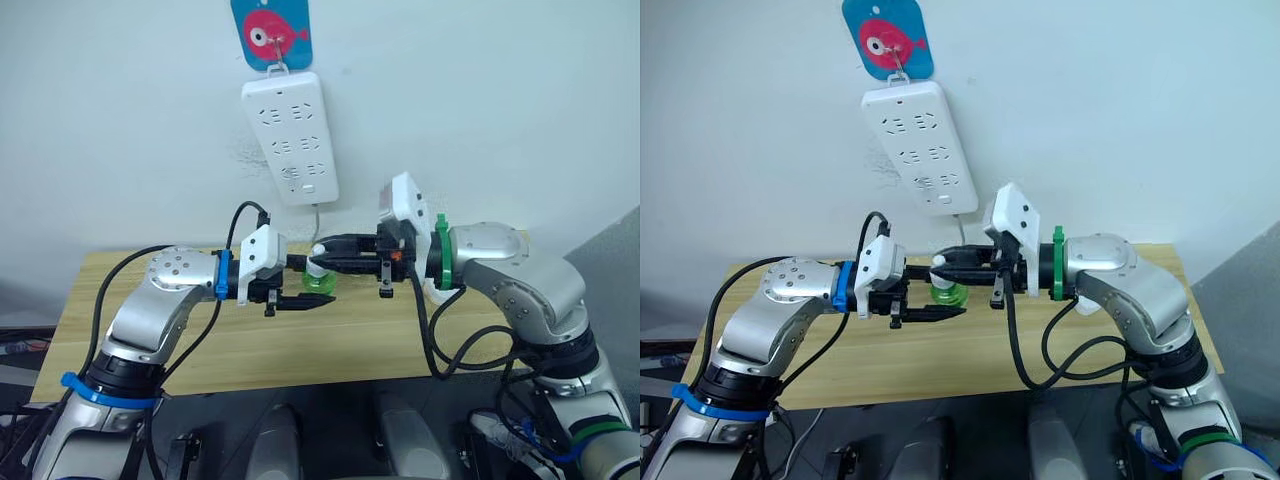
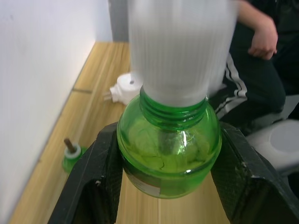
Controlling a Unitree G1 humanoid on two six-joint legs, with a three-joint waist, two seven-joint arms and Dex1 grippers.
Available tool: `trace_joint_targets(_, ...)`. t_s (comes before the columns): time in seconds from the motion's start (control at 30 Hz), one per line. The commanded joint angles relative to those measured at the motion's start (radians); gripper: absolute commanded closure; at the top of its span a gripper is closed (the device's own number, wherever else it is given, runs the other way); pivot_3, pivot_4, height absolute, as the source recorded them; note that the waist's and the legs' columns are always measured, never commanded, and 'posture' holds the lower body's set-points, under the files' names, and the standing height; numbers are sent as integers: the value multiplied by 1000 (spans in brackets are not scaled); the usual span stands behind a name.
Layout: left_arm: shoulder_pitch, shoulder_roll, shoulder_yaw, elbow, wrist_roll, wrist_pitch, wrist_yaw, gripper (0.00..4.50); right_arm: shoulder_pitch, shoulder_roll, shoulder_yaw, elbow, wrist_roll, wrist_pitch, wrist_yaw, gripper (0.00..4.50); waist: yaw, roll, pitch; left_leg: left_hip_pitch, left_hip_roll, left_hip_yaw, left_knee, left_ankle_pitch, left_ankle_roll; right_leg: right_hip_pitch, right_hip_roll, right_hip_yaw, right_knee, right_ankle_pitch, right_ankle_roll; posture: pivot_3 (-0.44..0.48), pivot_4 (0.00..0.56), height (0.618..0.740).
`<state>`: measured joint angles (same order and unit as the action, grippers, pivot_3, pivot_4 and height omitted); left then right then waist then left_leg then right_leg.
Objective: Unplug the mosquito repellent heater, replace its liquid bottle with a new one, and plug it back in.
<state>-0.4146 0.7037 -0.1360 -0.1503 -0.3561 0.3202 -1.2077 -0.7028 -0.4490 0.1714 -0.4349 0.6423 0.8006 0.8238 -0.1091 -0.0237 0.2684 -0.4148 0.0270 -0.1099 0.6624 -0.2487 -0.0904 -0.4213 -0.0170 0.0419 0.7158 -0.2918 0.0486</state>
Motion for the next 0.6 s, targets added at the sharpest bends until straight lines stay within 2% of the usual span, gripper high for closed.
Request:
trace_joint_targets(0.03,49,55,-5,71,82,-69,-1,2242,-13,-5,-103,-26,54,13,-40,4171,-1,0,0,0,0,0,0,0,0,0,0,0,0,0,0,-106,186,725)
trace_joint_targets(0.17,116,112,11,106,117,-81,-5,2242,120,-45,-64,-22,-84,-101,-73,4171,3,0,0,0,0,0,-1,0,0,0,0,0,-1,0,0,-105,199,725)
trace_joint_targets(0.33,193,147,22,71,131,-84,10,2242,319,27,60,152,-355,-446,-156,4171,6,0,0,0,0,1,-1,0,0,-1,0,1,0,0,0,-87,217,725)
trace_joint_targets(0.47,253,166,35,8,119,-66,7,2242,387,108,92,439,-503,-727,-234,4171,11,0,0,1,0,1,0,0,0,0,0,1,0,0,0,-64,239,725)
trace_joint_targets(0.6,284,189,54,-22,108,-58,1,2242,368,180,92,682,-585,-902,-295,4171,17,1,1,1,1,1,-1,0,0,0,1,1,1,0,0,-44,257,725)
